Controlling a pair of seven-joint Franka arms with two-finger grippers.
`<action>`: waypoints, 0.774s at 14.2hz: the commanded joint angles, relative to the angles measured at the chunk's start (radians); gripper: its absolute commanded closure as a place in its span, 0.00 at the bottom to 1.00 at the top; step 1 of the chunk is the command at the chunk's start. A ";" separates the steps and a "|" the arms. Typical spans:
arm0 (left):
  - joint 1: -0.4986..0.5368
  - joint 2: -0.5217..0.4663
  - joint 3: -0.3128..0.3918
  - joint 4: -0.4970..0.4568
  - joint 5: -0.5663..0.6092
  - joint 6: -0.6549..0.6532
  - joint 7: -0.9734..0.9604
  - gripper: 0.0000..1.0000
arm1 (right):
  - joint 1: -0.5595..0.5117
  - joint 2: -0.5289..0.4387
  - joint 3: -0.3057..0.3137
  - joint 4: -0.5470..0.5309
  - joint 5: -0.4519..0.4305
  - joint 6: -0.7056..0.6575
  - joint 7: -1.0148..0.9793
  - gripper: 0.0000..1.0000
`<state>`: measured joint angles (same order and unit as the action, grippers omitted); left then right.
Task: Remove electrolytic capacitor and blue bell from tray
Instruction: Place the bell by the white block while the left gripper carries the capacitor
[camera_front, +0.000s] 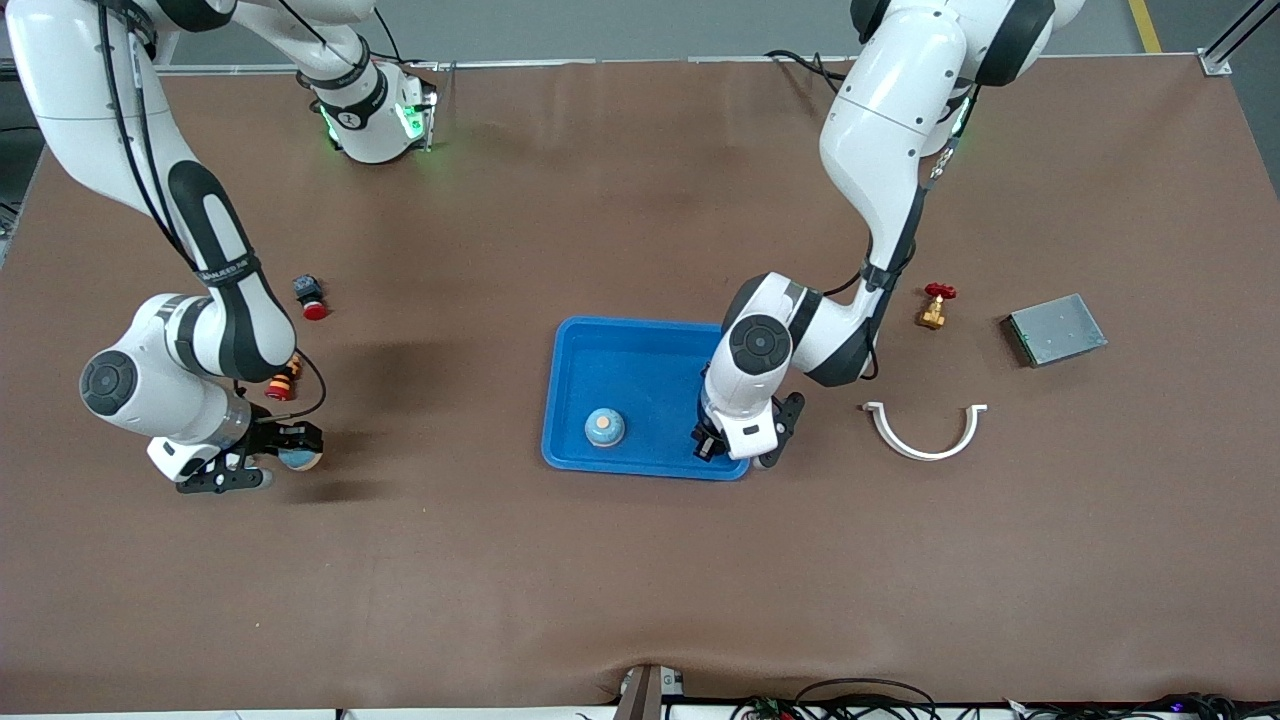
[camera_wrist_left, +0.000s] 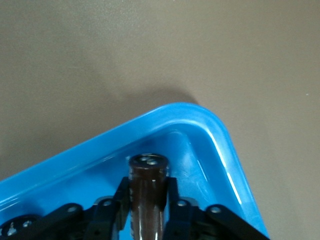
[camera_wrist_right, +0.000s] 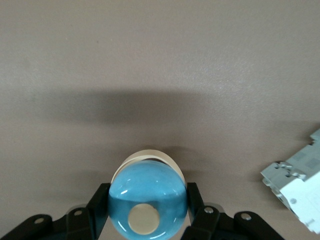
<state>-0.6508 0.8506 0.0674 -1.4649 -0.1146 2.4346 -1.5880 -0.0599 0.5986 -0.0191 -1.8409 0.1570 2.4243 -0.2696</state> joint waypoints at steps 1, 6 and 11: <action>0.000 -0.036 0.006 0.006 0.026 -0.008 -0.014 0.86 | -0.040 0.036 0.022 0.038 0.039 -0.002 -0.054 1.00; 0.040 -0.093 0.008 0.069 0.029 -0.170 0.003 0.88 | -0.040 0.055 0.021 0.058 0.036 -0.004 -0.057 1.00; 0.095 -0.203 0.002 0.064 0.076 -0.373 0.346 0.90 | -0.040 0.069 0.019 0.068 0.033 0.002 -0.056 1.00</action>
<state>-0.5896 0.7026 0.0751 -1.3859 -0.0614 2.1381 -1.3437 -0.0800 0.6433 -0.0170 -1.8019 0.1731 2.4258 -0.3037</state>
